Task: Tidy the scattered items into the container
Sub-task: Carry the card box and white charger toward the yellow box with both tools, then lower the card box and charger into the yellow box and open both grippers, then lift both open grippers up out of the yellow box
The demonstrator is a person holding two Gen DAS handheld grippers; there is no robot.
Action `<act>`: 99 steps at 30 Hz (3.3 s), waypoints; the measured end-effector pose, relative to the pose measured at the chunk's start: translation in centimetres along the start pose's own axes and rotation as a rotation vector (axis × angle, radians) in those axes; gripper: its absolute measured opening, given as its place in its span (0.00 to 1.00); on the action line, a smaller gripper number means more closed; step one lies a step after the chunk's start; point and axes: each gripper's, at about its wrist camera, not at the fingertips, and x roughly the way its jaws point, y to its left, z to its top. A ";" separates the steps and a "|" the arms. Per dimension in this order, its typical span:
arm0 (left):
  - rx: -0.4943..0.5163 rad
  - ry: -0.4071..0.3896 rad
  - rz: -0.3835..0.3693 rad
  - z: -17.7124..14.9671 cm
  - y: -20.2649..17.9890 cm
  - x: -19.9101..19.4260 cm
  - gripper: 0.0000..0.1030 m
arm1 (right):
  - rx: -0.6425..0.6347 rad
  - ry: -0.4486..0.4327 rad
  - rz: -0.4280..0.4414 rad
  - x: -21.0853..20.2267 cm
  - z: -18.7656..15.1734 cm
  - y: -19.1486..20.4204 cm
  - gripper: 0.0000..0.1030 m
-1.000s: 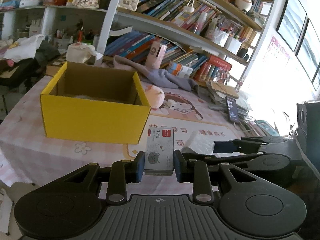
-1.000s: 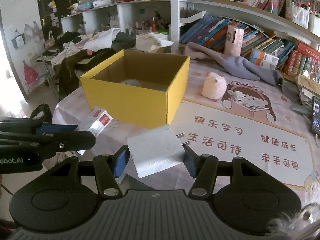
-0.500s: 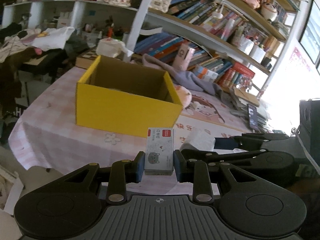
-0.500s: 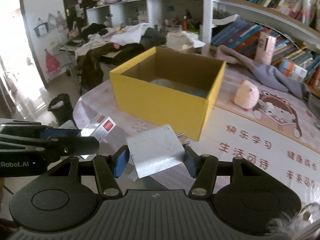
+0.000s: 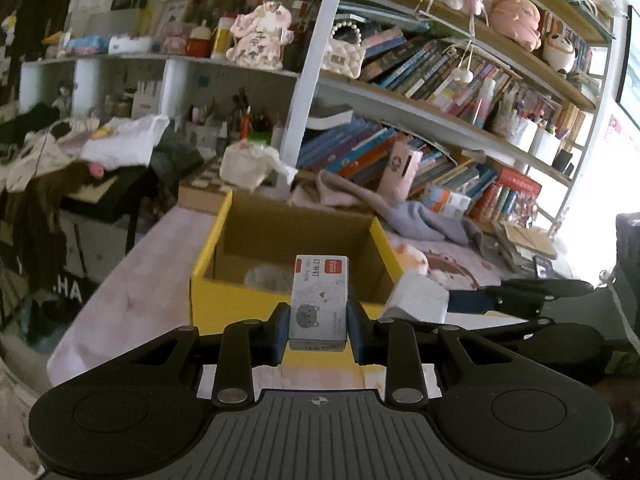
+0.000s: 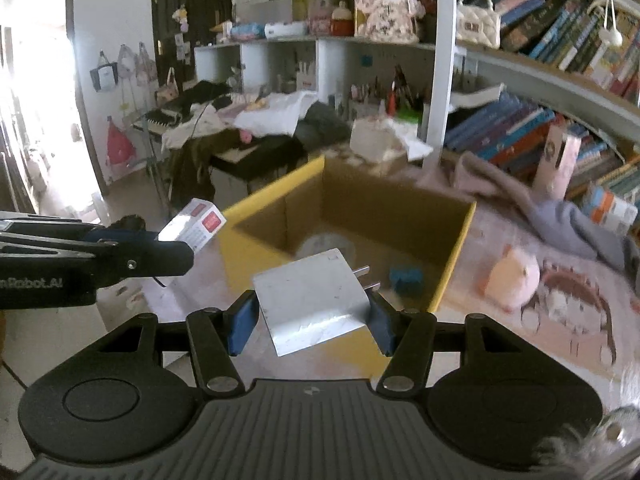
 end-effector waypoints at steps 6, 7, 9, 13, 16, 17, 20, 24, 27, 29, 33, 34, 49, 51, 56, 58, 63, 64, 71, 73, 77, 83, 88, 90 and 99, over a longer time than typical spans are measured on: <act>0.024 0.012 -0.001 2.3 1.3 4.8 0.28 | -0.042 -0.033 -0.043 3.7 3.2 -2.2 0.54; 0.025 0.019 -0.003 2.6 1.5 5.6 0.28 | -0.049 -0.030 -0.050 4.6 3.6 -2.7 0.54; 0.038 0.039 -0.006 3.3 1.7 7.5 0.28 | -0.055 -0.023 -0.055 6.0 4.2 -3.5 0.54; 0.071 0.092 -0.011 4.2 2.1 11.0 0.28 | -0.081 0.012 -0.055 9.2 5.1 -4.9 0.54; 0.096 0.139 -0.005 4.6 2.3 13.5 0.28 | -0.120 0.049 -0.059 11.7 5.5 -5.7 0.54; 0.099 0.157 -0.005 4.7 2.5 14.3 0.28 | -0.136 0.067 -0.058 12.6 5.6 -5.8 0.54; 0.115 0.225 -0.003 4.9 2.8 16.8 0.28 | -0.177 0.128 -0.060 15.4 5.8 -6.5 0.54; 0.150 0.297 -0.001 4.8 2.7 19.5 0.28 | -0.276 0.213 -0.071 18.5 5.6 -6.9 0.54; 0.171 0.334 0.003 4.6 2.6 20.8 0.28 | -0.334 0.265 -0.064 20.3 5.5 -7.2 0.54; 0.179 0.351 0.006 4.5 2.6 21.4 0.28 | -0.365 0.293 -0.056 21.2 5.4 -7.3 0.54; 0.173 0.376 0.013 4.5 2.7 22.2 0.28 | -0.398 0.341 -0.037 22.3 5.2 -7.4 0.54; 0.171 0.381 0.014 4.5 2.7 22.3 0.28 | -0.415 0.341 -0.037 22.4 5.2 -7.3 0.54; 0.128 0.303 0.029 5.6 3.2 21.0 0.61 | -0.437 0.293 -0.066 21.4 5.6 -7.3 0.71; 0.124 0.277 0.029 5.8 3.0 20.1 0.65 | -0.415 0.267 -0.069 20.4 5.7 -7.4 0.71; 0.129 0.222 0.022 6.3 2.0 18.1 0.70 | -0.386 0.185 -0.094 17.2 6.1 -7.1 0.72; 0.131 0.196 0.017 6.4 1.5 17.0 0.71 | -0.361 0.155 -0.108 15.8 6.1 -7.1 0.72; 0.123 0.141 0.010 6.1 0.2 13.9 0.79 | -0.309 0.074 -0.150 12.1 5.9 -6.9 0.72; 0.121 0.133 0.010 5.9 -0.1 13.3 0.79 | -0.298 0.056 -0.159 11.2 5.9 -6.9 0.72; 0.130 0.044 0.004 5.0 -2.2 8.0 0.83 | -0.198 -0.060 -0.219 4.6 4.5 -6.5 0.72; 0.142 0.013 0.008 4.7 -2.8 6.2 0.85 | -0.161 -0.094 -0.234 2.7 3.9 -6.3 0.72; 0.144 -0.038 0.023 3.9 -3.5 3.1 0.86 | -0.079 -0.152 -0.261 -0.7 2.8 -5.9 0.72; 0.117 -0.084 0.054 2.0 -3.8 -0.3 0.86 | 0.015 -0.230 -0.323 -5.1 0.7 -5.0 0.72; 0.098 -0.102 0.063 0.4 -4.2 -2.2 0.87 | 0.050 -0.253 -0.364 -7.7 -1.3 -4.1 0.72; 0.098 -0.110 0.066 -0.2 -4.5 -2.8 0.88 | 0.054 -0.256 -0.379 -8.4 -2.3 -3.7 0.72; 0.132 -0.085 0.056 -3.7 -6.5 -3.5 0.90 | 0.046 -0.234 -0.458 -11.0 -7.4 -2.3 0.72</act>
